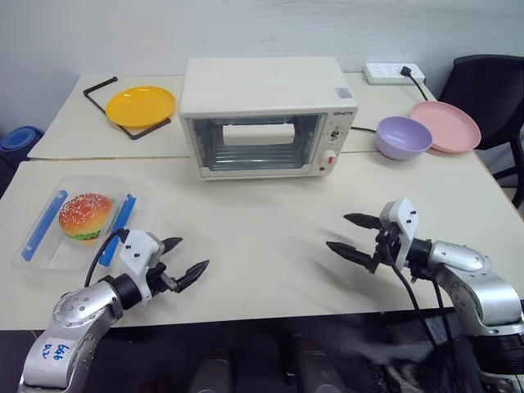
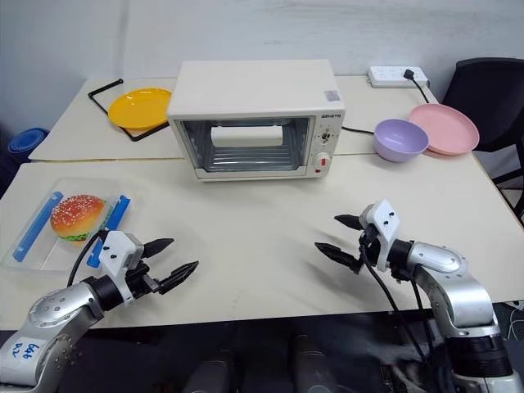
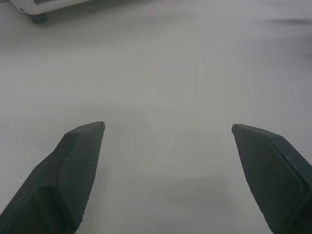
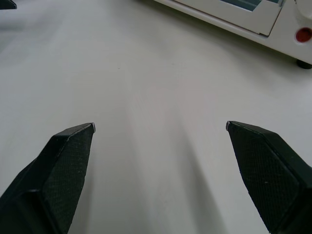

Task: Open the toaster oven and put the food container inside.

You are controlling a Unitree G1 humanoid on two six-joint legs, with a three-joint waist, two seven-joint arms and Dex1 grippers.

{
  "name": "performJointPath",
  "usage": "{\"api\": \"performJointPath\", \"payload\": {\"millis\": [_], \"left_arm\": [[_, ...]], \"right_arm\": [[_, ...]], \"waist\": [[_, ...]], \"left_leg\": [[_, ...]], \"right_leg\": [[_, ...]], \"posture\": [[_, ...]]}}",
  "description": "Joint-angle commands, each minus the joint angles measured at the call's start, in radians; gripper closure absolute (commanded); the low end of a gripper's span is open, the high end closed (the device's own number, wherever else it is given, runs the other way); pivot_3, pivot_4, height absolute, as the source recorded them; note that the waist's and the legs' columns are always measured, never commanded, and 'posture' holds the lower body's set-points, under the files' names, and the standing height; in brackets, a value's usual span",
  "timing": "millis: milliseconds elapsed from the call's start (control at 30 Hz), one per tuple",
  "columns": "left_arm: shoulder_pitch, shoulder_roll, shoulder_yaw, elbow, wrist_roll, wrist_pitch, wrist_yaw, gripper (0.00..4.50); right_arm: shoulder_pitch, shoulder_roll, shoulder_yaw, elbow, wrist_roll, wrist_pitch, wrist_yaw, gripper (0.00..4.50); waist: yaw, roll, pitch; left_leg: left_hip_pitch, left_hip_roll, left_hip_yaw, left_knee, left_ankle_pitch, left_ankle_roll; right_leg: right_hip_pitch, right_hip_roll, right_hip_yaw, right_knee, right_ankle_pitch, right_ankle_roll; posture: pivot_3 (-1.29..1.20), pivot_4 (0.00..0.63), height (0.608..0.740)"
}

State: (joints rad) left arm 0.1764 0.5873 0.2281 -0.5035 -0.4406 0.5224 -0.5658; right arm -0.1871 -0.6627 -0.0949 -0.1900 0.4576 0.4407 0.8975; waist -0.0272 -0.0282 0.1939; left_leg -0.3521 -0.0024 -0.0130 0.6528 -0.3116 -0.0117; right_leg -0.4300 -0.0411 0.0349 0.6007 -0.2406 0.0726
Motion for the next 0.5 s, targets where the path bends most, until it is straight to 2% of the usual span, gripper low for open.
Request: {"api": "performJointPath", "payload": {"millis": [33,233,400,500], "left_arm": [[0.023,0.002,-0.012,-0.033,0.029,-0.035,0.000,0.05],[0.000,-0.036,0.001,-0.032,0.009,0.003,0.050,0.05],[-0.027,-0.070,0.064,-0.104,-0.141,0.083,0.062,0.05],[-0.097,-0.050,0.104,-0.138,-0.239,0.165,0.087,0.05]], "right_arm": [[-0.012,0.008,-0.022,-0.011,0.022,-0.001,-0.004,0.00],[-0.031,0.017,-0.009,-0.009,0.003,-0.005,-0.026,0.00],[-0.081,0.059,0.000,0.004,0.025,0.044,-0.064,0.00],[-0.147,0.099,0.016,-0.002,0.045,0.115,-0.103,0.00]], "waist": [[0.000,0.000,0.000],[0.000,0.000,0.000],[-0.001,0.000,0.000],[0.000,0.000,0.000]], "left_leg": [[0.000,0.000,0.000,0.000,0.000,0.000],[0.000,0.000,0.000,0.000,0.000,0.000],[0.000,0.000,0.000,0.000,0.000,0.000],[0.000,0.000,-0.001,0.000,0.000,0.000]], "right_leg": [[0.000,0.000,0.000,0.000,0.000,0.000],[0.000,-0.001,0.000,0.000,0.000,0.000],[0.000,0.000,0.000,0.000,0.000,0.000],[0.000,0.000,0.000,0.001,0.000,0.000]], "posture": [[0.00,0.150,0.740],[0.00,0.150,0.740],[0.00,0.150,0.740],[0.00,0.150,0.740]]}}
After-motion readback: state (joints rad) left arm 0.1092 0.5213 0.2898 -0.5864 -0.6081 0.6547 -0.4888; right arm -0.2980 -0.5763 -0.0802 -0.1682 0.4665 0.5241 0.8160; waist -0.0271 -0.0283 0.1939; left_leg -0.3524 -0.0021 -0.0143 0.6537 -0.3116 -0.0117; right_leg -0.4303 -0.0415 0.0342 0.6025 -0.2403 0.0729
